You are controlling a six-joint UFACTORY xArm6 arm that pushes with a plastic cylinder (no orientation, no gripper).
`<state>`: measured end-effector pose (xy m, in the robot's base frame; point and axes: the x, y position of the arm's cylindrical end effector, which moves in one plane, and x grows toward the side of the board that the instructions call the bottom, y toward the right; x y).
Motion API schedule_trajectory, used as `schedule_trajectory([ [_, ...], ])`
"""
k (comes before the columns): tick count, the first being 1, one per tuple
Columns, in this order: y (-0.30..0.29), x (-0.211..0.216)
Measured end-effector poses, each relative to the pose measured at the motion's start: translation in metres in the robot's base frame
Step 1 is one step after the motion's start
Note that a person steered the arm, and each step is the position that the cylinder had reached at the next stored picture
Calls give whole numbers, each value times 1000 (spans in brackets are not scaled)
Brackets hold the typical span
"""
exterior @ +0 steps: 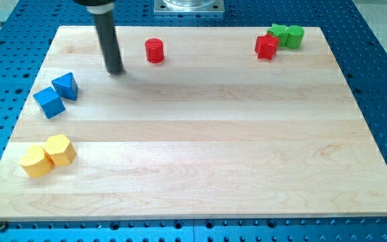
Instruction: Push the red circle close to the red star
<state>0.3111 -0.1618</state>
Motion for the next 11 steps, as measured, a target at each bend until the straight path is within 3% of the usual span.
schedule_trajectory([
  [1, 68, -28],
  [2, 199, -27],
  [3, 205, -15],
  [4, 204, -35],
  [6, 296, -35],
  [8, 208, -18],
  [10, 168, -29],
  [11, 118, -32],
])
